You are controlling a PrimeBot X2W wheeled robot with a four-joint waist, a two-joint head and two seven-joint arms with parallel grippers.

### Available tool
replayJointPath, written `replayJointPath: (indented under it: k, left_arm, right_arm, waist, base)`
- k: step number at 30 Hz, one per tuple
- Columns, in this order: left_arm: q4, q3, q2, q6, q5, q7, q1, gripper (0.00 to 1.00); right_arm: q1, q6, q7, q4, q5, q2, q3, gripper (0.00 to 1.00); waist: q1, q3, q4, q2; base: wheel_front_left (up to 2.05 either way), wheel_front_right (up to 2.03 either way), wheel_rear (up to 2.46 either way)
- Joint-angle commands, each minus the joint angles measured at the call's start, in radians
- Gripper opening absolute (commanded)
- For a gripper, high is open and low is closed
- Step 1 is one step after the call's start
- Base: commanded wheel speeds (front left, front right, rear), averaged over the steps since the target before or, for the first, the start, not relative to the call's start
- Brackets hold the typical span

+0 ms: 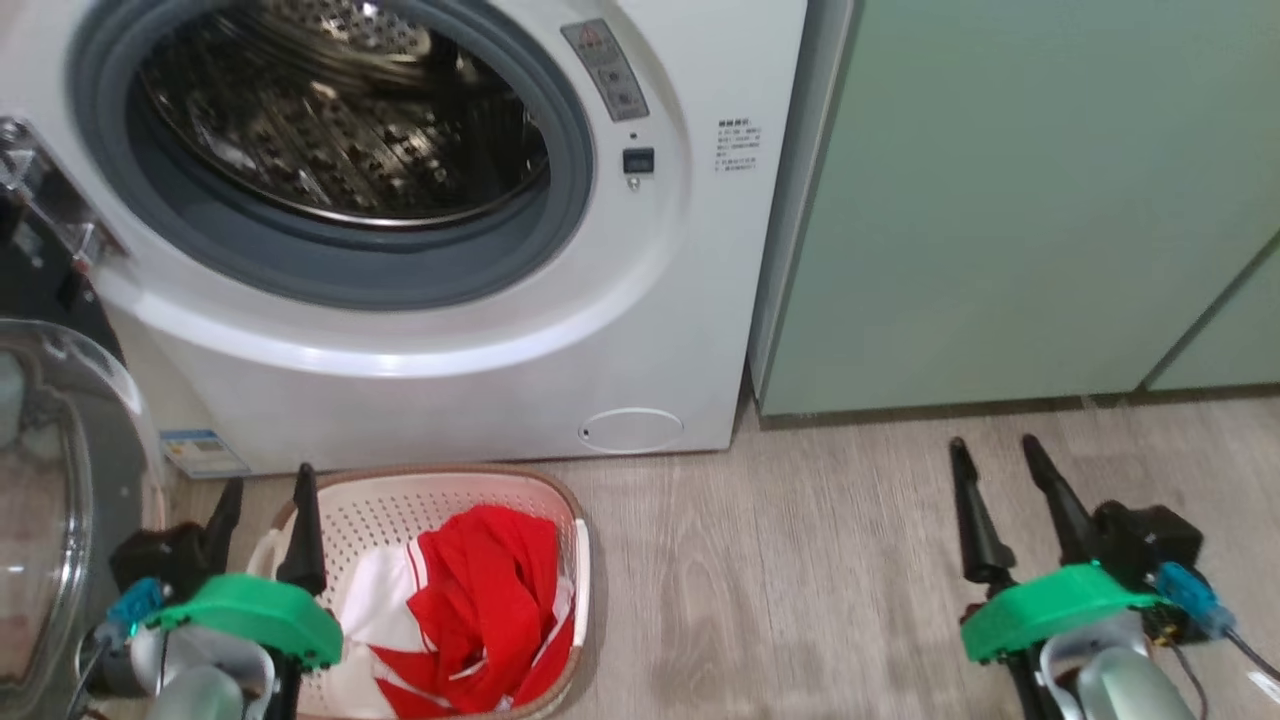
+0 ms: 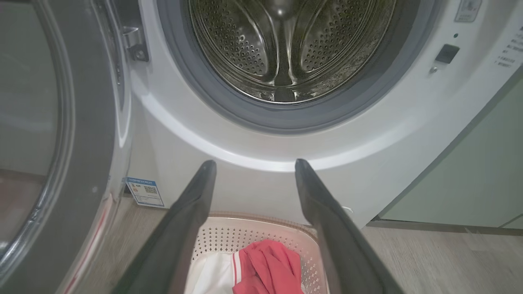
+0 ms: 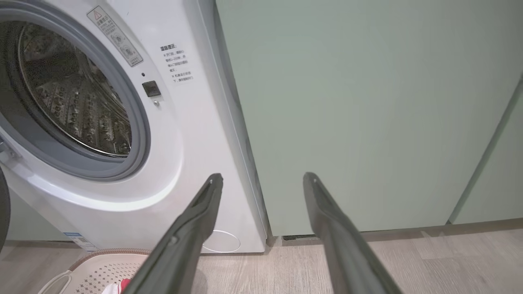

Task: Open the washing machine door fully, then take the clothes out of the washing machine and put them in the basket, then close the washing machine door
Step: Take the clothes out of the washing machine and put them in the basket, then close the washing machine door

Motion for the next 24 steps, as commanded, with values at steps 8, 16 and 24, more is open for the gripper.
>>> replayJointPath:
  k: [8, 16, 24]
  left_arm:
    - [-0.088, 0.091, -0.011, -0.018, 0.057, -0.009, 0.025, 1.0]
    - [-0.093, 0.112, -0.013, -0.029, 0.084, -0.009, 0.021, 1.0]
    - [-0.086, 0.118, -0.011, -0.033, 0.093, -0.009, 0.006, 1.0]
  right_arm:
    - [0.007, -0.001, -0.006, -0.033, -0.003, 0.006, -0.015, 1.0]
    - [0.005, -0.001, -0.006, -0.03, -0.003, 0.013, -0.013, 1.0]
    - [0.001, -0.001, -0.006, -0.025, -0.003, 0.014, -0.008, 1.0]
  waist:
    - [0.0, -0.032, 0.006, -0.0001]
    - [0.0, -0.034, 0.001, -0.0001]
    - [0.0, -0.032, -0.001, -0.0001]
  base:
    - [0.0, 0.0, 0.0]
    - [0.0, 0.0, 0.0]
    - [0.0, 0.0, 0.0]
